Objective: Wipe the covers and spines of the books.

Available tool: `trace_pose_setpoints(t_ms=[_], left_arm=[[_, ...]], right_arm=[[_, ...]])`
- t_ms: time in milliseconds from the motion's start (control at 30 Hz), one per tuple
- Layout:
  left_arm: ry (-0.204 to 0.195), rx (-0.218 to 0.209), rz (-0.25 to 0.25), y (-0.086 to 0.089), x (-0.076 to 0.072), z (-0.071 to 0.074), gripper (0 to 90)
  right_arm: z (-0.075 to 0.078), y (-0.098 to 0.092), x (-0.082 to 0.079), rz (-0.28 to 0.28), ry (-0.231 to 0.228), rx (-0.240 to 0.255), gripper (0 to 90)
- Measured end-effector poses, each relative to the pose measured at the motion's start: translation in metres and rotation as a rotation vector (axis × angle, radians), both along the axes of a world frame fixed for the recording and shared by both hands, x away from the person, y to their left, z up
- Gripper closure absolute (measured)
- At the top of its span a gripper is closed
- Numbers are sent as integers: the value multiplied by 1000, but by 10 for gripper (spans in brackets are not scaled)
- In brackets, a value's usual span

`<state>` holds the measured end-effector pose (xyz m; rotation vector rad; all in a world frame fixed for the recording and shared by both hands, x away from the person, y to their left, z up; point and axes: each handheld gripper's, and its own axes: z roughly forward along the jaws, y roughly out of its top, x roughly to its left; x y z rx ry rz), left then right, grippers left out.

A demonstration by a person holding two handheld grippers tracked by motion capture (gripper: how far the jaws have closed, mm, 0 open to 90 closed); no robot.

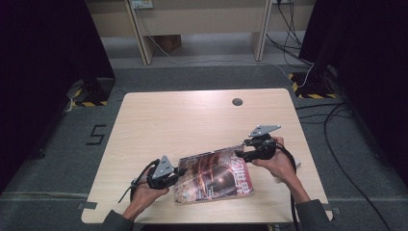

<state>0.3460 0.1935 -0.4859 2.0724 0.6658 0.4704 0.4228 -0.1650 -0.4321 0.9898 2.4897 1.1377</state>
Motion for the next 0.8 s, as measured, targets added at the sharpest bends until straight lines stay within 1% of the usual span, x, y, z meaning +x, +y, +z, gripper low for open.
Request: trace_pose_setpoints(t_ms=[133, 233, 400, 433, 467, 500, 600, 667, 733, 800], left_arm=[[4, 0, 5, 0, -2, 0, 835], [3, 1, 9, 0, -3, 0, 835], [6, 2, 13, 0, -4, 0, 835], [10, 2, 17, 0, -5, 0, 835], [10, 2, 17, 0, -6, 0, 835], [9, 1, 17, 0, -6, 0, 835], [11, -1, 19, 0, -6, 0, 835], [11, -1, 20, 0, -6, 0, 834], [8, 1, 22, 0, -7, 0, 835], [8, 4, 26, 0, -8, -1, 835]], right_arm=[[-2, -12, -5, -50, -7, -6, 341], [-4, -23, -9, -91, -9, -21, 337], [-5, -40, -14, -150, -17, -32, 338], [-5, -46, -15, -178, -22, -47, 339], [-5, -49, -16, -194, -22, -55, 339], [-6, -52, -16, -204, -26, -61, 342], [-11, -64, -18, -242, -15, -72, 357], [-14, -69, -19, -270, -12, -95, 373], [-16, -74, -20, -290, -10, -117, 392], [-18, -78, -20, -298, -9, -126, 409]])
